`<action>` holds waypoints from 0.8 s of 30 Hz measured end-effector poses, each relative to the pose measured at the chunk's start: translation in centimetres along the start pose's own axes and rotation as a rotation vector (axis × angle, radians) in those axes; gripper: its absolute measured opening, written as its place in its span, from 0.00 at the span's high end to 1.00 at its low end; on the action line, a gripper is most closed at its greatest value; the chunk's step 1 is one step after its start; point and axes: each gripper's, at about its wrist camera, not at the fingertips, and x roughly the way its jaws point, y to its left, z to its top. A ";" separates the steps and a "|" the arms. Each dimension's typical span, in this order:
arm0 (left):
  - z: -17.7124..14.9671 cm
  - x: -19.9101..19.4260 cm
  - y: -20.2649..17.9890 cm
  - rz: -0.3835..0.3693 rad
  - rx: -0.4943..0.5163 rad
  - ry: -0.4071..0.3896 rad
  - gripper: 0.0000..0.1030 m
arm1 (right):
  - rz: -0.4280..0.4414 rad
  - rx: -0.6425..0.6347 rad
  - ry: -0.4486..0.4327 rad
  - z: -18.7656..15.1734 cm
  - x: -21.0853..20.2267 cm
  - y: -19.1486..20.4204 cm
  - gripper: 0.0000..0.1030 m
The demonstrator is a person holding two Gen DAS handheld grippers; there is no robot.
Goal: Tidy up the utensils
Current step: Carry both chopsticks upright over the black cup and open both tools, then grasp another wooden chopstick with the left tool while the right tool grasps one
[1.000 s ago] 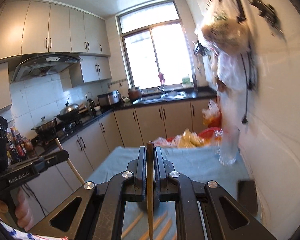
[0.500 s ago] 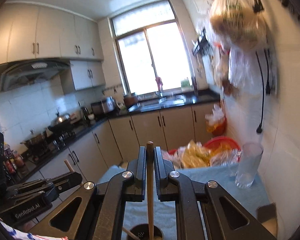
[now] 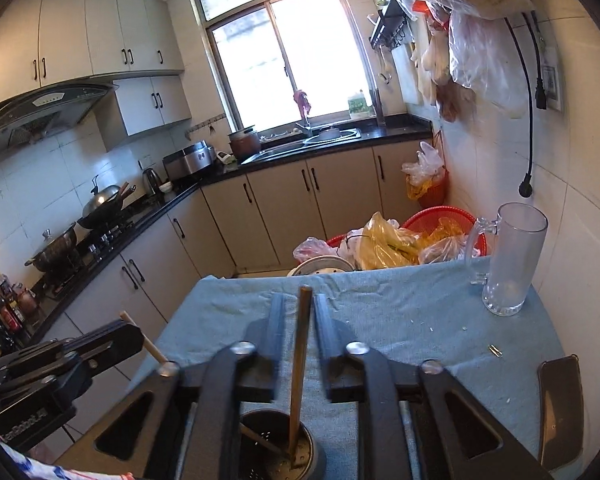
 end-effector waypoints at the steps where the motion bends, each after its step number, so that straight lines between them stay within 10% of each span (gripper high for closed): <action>1: -0.1 -0.4 0.1 0.001 -0.007 -0.009 0.66 | -0.003 0.000 -0.005 0.0 -0.2 0.1 0.61; 14: -4.0 -7.9 2.4 0.071 -0.044 -0.050 0.55 | -0.057 -0.022 -0.045 -1.2 -7.5 -1.3 0.46; 24: -13.5 -5.5 1.7 0.078 -0.007 0.161 0.52 | -0.145 0.061 0.227 -13.2 -9.8 -8.5 0.42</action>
